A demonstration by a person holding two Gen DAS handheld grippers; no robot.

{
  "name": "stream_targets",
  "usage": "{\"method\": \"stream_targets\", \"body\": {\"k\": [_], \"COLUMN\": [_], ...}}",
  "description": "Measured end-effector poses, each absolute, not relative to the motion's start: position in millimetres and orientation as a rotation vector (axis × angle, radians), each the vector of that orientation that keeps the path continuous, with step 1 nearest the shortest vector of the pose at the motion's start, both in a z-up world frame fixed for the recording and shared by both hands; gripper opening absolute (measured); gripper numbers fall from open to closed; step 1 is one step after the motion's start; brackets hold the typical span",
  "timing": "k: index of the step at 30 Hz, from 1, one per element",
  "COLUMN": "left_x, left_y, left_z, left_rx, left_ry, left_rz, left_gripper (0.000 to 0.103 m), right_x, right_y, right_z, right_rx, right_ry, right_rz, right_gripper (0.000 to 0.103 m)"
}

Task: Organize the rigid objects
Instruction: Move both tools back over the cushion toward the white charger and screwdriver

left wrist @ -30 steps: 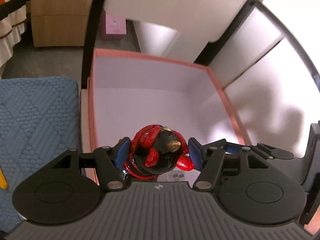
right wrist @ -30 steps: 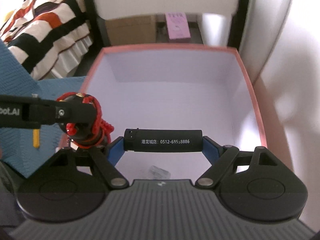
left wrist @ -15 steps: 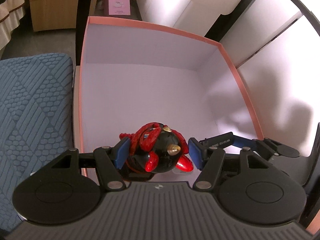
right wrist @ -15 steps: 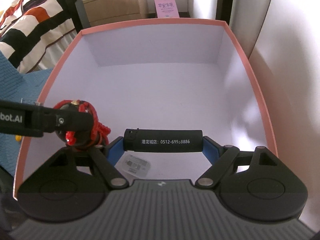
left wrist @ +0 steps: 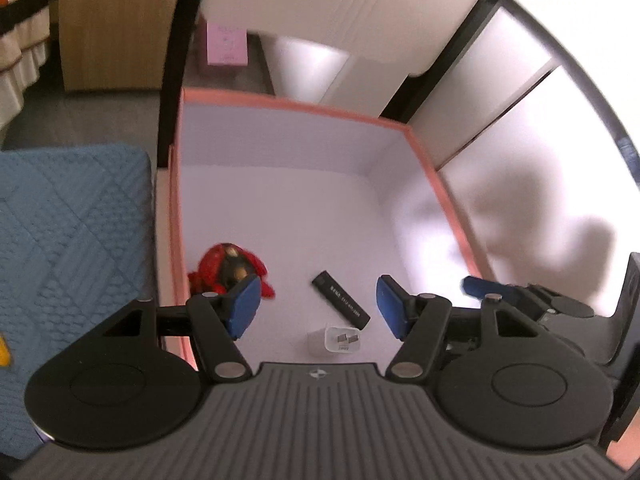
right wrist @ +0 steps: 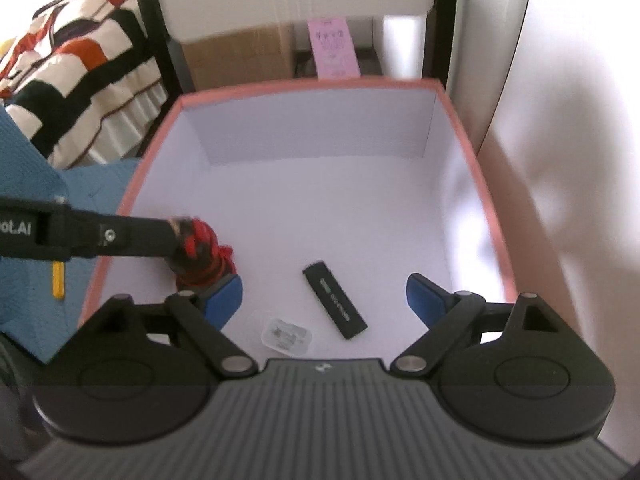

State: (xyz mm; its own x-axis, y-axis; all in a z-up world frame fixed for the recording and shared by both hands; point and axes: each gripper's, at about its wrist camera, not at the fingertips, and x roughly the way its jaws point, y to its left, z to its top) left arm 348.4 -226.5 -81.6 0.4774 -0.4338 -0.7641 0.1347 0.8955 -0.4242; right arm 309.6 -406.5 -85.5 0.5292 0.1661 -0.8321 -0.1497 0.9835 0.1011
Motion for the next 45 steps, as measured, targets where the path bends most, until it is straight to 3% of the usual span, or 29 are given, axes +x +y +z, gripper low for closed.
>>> {"method": "stream_targets", "body": {"k": [12, 23, 33, 45], "left_x": [287, 212, 142, 101], "left_y": [-169, -103, -44, -5], "left_z": [-15, 28, 22, -24], "left_rx": [-0.316, -0.291, -0.297, -0.345], "left_ry": [0.877, 0.761, 0.735, 0.743], "left_rz": [-0.335, -0.310, -0.260, -0.174], "left_gripper": [0.069, 0.069, 0.069, 0.069], "right_x": [262, 199, 143, 101], "right_y": [-372, -310, -259, -232], "right_z": [-6, 29, 20, -9], "right_rx": [0.034, 0.023, 0.016, 0.059], "right_ry": [0.831, 0.761, 0.775, 0.793], "right_rz": [0.202, 0.247, 0.292, 0.360], "right_gripper": [0.103, 0.103, 0.103, 0.103]}}
